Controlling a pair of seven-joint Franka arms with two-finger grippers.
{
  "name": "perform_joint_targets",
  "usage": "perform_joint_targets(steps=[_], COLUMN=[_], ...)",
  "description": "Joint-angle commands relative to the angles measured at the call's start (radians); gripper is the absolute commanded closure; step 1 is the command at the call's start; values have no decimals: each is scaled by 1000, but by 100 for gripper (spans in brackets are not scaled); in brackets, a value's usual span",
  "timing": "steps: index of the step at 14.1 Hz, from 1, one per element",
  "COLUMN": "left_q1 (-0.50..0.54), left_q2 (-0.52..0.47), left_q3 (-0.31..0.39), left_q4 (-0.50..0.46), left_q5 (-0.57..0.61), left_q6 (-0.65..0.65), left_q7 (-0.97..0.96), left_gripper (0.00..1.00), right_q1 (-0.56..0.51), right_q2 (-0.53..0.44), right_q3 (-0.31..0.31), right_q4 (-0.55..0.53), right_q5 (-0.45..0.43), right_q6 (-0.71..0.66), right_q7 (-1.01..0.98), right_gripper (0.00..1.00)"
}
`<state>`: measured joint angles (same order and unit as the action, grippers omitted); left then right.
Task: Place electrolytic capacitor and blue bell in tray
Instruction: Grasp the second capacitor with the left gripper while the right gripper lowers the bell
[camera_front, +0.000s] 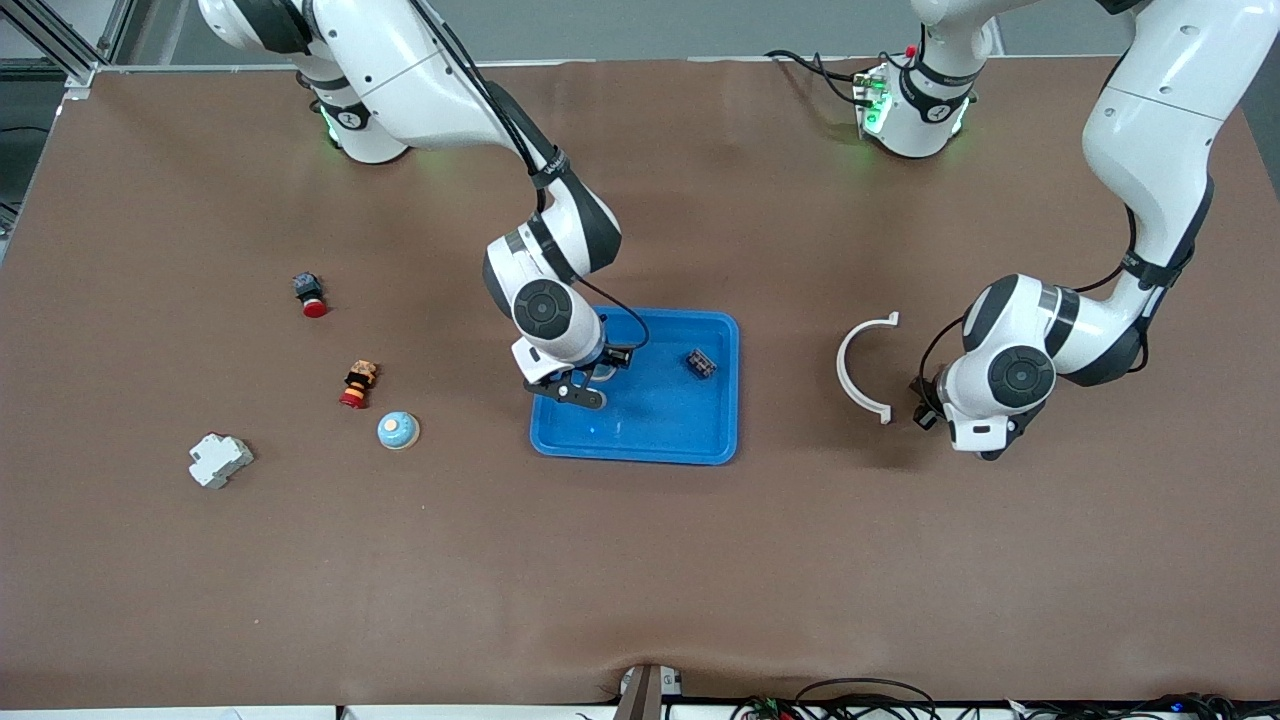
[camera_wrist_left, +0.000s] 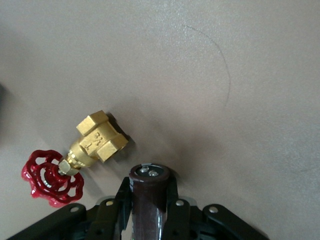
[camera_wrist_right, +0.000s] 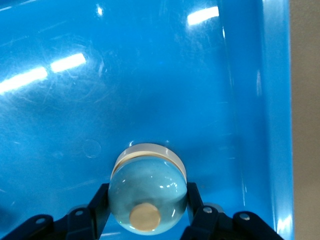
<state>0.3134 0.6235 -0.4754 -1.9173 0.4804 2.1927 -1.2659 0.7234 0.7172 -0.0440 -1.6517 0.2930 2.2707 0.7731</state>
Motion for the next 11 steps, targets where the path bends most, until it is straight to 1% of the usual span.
perform_joint_targets(steps=[1,3,4,5,6,8,10,11], left_q1=[7,0,-2,-2,-2,-10,-11,-16], left_q2=[-11,-33,-41,-48,-50,-53,-53,-53], left_q3=[-11,-12,-17,-31,-41,-54,-91,-109], left_q4=[-2,9,23,30,43,84,133,155], left_q5=[23,23,23,21,18,9,7,3], left_q6=[5,-4,-8,-11,-13,-62,-128,-149], left_q7=[-24,-26,-29,-27,-29,-33,-73,-96], left_gripper=[100,100,100,100,100,100,100,100], right_q1=[11,11,11,11,11,-4,-27,-54], right_q2=[7,7,7,7,4,-10,-42,-70], right_q3=[-7,-8,-7,-8,-8,-8,-16,-17], right_q4=[-2,-2,-2,-2,-2,0,9,7], right_q5=[17,17,17,17,17,17,11,8], right_q6=[6,6,1,0,-3,-35,-120,-147], right_q7=[-6,-6,-6,-5,-3,-14,-44,-92], right_gripper=[83,80,56,7,0,0,0,0])
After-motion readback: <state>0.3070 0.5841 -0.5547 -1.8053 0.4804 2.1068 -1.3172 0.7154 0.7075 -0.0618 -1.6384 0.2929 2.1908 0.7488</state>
